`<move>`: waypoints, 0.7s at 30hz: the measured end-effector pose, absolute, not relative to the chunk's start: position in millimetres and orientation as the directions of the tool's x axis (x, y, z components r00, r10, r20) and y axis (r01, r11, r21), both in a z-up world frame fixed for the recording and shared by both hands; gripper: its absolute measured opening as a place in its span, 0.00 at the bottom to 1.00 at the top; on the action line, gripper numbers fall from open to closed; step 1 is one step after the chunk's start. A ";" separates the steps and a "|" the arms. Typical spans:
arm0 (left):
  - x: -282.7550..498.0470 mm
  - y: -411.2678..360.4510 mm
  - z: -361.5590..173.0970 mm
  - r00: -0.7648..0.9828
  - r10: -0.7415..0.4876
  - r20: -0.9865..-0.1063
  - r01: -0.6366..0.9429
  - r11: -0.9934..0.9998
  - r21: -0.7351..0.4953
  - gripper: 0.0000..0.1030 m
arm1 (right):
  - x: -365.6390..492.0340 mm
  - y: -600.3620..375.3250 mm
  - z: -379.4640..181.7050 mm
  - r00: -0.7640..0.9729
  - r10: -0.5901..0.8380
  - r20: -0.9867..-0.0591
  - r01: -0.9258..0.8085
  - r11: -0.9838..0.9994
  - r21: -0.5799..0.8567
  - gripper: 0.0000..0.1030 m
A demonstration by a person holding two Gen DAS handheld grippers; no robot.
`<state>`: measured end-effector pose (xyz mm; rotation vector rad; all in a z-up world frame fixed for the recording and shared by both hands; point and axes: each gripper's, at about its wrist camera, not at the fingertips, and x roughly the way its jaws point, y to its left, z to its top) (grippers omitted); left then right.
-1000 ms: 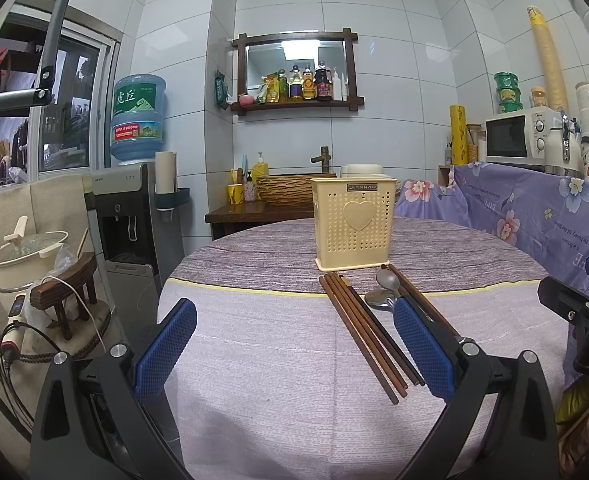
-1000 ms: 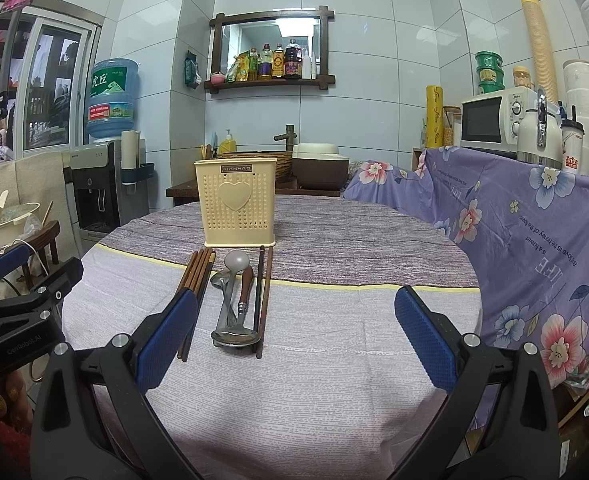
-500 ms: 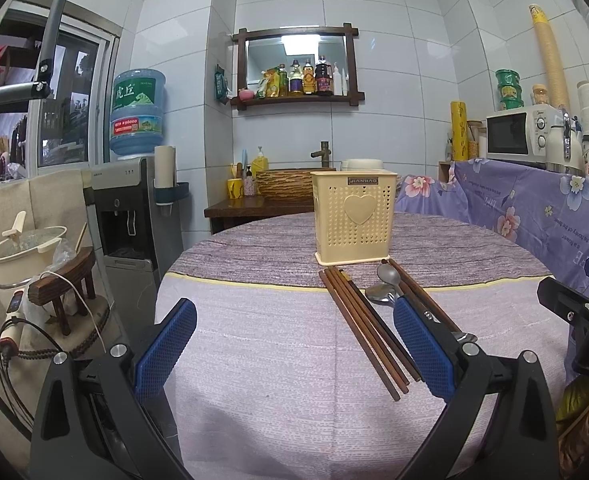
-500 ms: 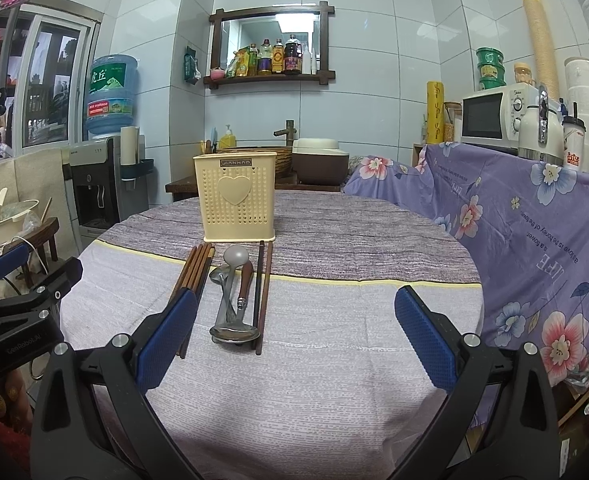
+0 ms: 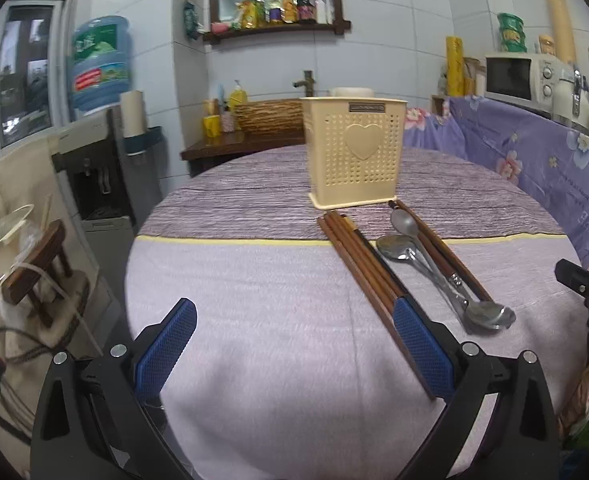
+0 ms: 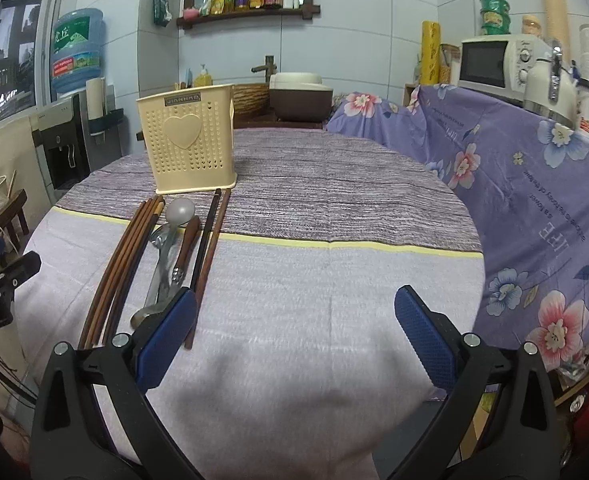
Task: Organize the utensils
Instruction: 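Close the left gripper on a brown chopstick while the right gripper grasps another brown chopstick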
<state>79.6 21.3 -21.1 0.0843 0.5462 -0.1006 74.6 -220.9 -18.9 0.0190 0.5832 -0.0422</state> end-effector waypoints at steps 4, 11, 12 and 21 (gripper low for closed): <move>119.3 15.6 -21.2 0.783 -0.113 -0.611 0.162 0.986 0.025 0.72 | 102.9 -215.3 -10.4 0.821 0.021 -0.571 -0.006 1.000 0.028 0.95; 171.5 3.7 -39.8 0.626 -0.190 -0.756 0.174 0.979 -0.102 0.54 | 138.3 -196.1 -8.9 0.777 0.081 -0.624 -0.072 0.997 0.040 0.95; 174.3 1.6 -40.1 0.623 -0.179 -0.762 0.174 0.981 -0.088 0.52 | 141.7 -194.6 -9.4 0.769 0.086 -0.634 -0.078 0.996 0.041 0.95; 187.4 -2.2 -49.6 0.586 -0.121 -0.801 0.153 0.987 -0.038 0.43 | 170.4 -199.6 -11.7 0.727 0.094 -0.680 -0.068 0.996 0.065 0.95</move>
